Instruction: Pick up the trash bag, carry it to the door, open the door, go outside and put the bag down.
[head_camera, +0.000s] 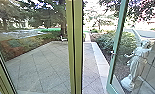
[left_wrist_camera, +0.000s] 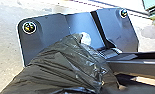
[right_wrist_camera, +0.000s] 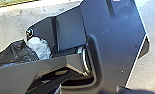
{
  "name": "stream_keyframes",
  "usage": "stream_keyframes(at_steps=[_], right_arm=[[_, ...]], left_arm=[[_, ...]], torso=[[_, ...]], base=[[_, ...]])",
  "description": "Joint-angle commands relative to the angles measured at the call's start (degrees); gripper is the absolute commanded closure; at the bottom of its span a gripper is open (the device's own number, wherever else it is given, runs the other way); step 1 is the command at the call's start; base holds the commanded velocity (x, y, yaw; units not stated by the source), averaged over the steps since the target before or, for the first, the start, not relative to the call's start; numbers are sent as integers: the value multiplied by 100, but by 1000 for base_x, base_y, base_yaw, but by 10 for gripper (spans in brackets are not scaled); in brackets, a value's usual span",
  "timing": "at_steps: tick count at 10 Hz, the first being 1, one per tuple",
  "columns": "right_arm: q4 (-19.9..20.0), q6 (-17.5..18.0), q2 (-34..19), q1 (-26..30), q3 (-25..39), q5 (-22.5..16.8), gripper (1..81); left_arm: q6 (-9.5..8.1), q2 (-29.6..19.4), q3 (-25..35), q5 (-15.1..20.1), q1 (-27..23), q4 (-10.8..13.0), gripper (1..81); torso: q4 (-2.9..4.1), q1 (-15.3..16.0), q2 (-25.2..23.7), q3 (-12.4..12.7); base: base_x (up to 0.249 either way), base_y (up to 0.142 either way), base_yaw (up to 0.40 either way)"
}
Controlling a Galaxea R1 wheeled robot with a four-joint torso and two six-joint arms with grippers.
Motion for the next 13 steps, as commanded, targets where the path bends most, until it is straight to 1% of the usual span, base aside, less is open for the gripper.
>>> stream_keyframes(at_steps=[1, 2, 3, 10, 13], right_arm=[[-141, -44, 464, 143, -620, -182, 10], [-219, -61, 640, 142, -893, -182, 10], [-335, -88, 747, 116, -1028, -182, 10], [-361, -88, 853, 2, -984, -112, 10], [-370, -88, 853, 11, -984, -103, 10]], left_arm=[[20, -8, -33, 311, -276, 16, 811], [20, 1, -33, 320, -276, 16, 811], [11, 10, -33, 320, -276, 25, 811], [37, 27, -33, 381, -276, 60, 811], [37, 19, -33, 390, -303, 60, 811]], torso=[[0, 0, 0, 0], [2, 0, 0, 5], [2, 0, 0, 5], [2, -2, 0, 5], [2, -2, 0, 5]], base=[[0, 0, 0], [0, 0, 0], [0, 0, 0], [0, 0, 0], [0, 0, -167]])
